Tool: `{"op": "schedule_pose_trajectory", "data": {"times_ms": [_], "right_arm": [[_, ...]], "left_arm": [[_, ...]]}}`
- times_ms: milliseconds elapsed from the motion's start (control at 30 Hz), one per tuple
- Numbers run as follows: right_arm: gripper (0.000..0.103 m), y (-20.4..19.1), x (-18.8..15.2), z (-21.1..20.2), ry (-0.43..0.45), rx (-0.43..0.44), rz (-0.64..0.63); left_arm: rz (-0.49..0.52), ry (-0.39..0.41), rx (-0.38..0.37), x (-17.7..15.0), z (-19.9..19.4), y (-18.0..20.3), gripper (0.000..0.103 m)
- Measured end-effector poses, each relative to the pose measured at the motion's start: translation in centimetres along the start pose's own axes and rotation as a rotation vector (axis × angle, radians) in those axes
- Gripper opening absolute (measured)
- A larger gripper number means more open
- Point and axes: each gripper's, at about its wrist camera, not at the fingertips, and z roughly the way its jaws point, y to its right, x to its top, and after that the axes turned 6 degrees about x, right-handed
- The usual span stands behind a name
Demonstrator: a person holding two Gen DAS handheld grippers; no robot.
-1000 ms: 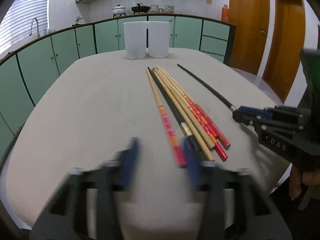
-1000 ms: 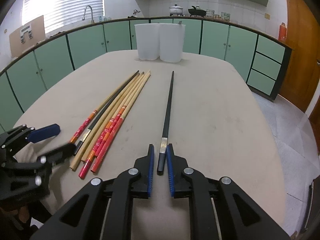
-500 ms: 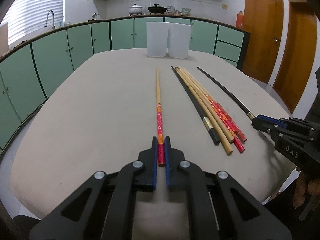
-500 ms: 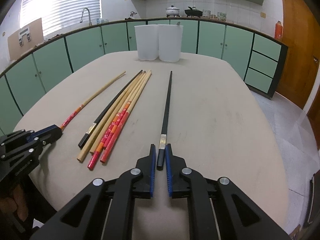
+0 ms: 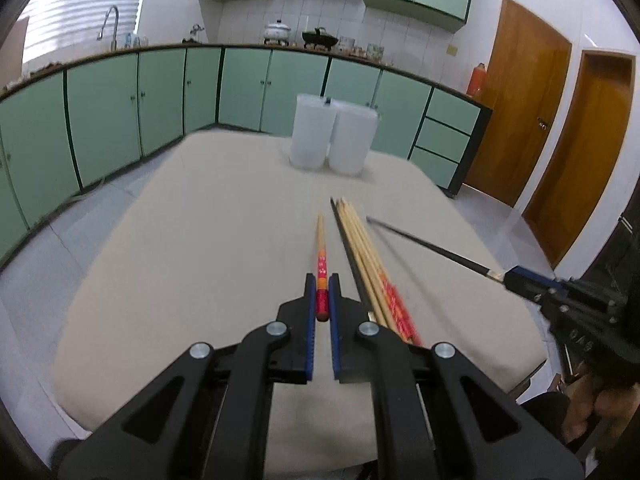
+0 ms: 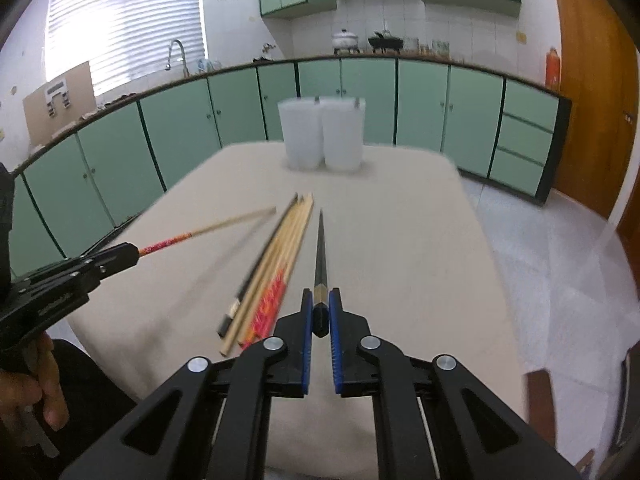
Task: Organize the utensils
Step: 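Lower the red chopstick into the white holder with the left tool while the right tool inserts the black chopstick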
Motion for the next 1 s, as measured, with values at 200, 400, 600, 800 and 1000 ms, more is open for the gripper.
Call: {"op": "schedule_pose_trajectory", "data": {"times_ms": [200,400,600,800,1000], "right_arm": [[0.005,-0.3,5.8,-3.1,0.012,0.017,-0.047],[0.005,0.0,10.7,-3.2,-0.014,0.033,-0.08],[0.008,1.0,5.6,-1.5,0.0,0.052,-0.001],[0.013,1.1,-6.0,3.4,-0.111,0.031,0.083],[0.014,1.0,-8.8,4.5,-0.141,0.024,0.102]], "left_arm": [[0.048,0.044,-0.01,4.4,-3.1,-0.5,0.005],[0.096,0.037,-0.041,8.3,-3.7,-0.8,0.005],[0.068,0.038,-0.039,8.7,-3.2,-1.4,0.005],[0.067,0.032,-0.047,8.7,-3.0,-1.4,0.005],[0.068,0.031,-0.042,8.8,-2.8,-1.7,0.005]]}}
